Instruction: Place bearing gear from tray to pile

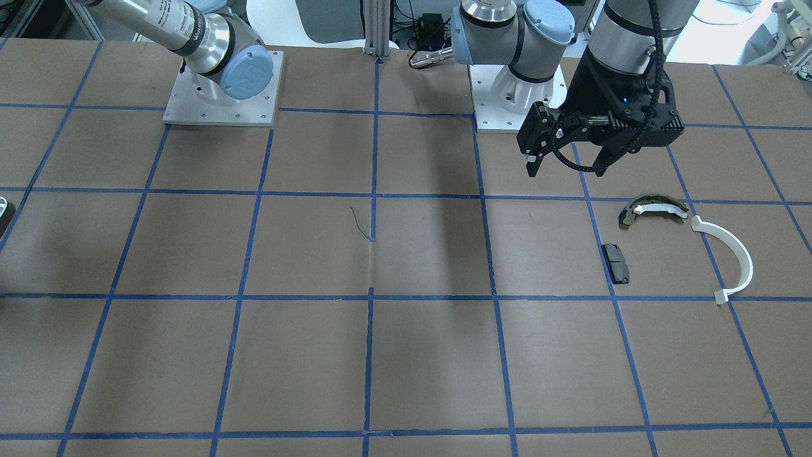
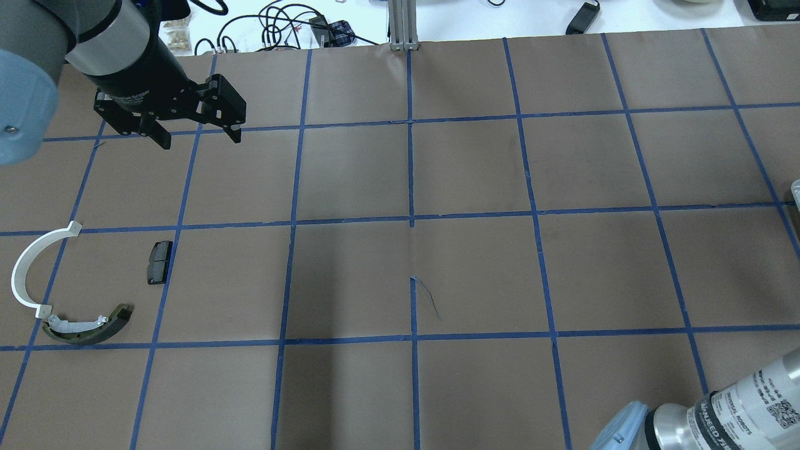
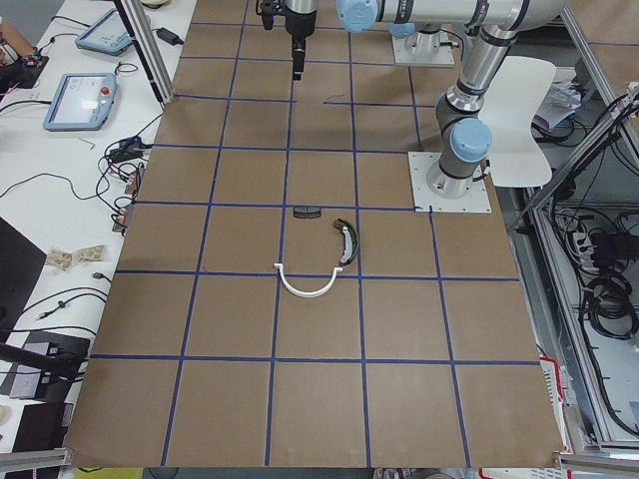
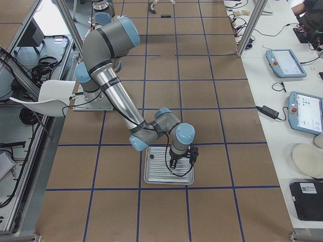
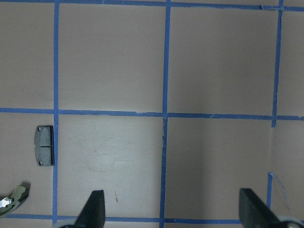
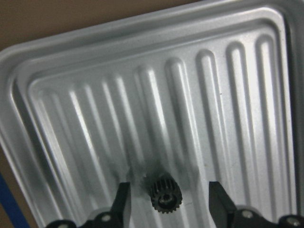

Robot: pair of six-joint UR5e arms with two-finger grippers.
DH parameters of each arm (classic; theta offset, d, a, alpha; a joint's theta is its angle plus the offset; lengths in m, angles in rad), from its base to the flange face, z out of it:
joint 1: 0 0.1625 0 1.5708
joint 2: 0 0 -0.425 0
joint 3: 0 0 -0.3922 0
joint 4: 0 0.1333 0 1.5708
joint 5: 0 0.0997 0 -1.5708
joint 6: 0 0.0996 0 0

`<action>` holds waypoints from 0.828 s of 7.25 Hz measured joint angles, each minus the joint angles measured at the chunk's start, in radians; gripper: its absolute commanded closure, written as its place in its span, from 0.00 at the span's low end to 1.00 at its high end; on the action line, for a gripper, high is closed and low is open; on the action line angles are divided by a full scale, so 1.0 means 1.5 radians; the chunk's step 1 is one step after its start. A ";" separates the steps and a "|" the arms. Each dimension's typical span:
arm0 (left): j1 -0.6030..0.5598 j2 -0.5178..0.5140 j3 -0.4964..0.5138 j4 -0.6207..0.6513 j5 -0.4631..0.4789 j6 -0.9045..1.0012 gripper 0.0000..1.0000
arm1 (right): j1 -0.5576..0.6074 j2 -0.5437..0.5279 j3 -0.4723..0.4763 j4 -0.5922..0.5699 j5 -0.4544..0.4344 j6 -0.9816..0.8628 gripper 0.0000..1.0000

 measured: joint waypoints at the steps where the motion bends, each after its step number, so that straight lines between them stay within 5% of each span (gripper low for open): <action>1: 0.000 0.000 0.000 0.000 0.000 0.000 0.00 | 0.000 0.001 0.000 0.000 0.000 0.000 0.85; 2: 0.000 0.000 0.000 0.000 0.000 0.000 0.00 | 0.000 0.001 0.000 0.001 0.000 -0.001 1.00; 6: 0.000 -0.001 0.000 0.000 0.000 0.000 0.00 | 0.001 -0.030 -0.001 0.032 -0.004 0.001 1.00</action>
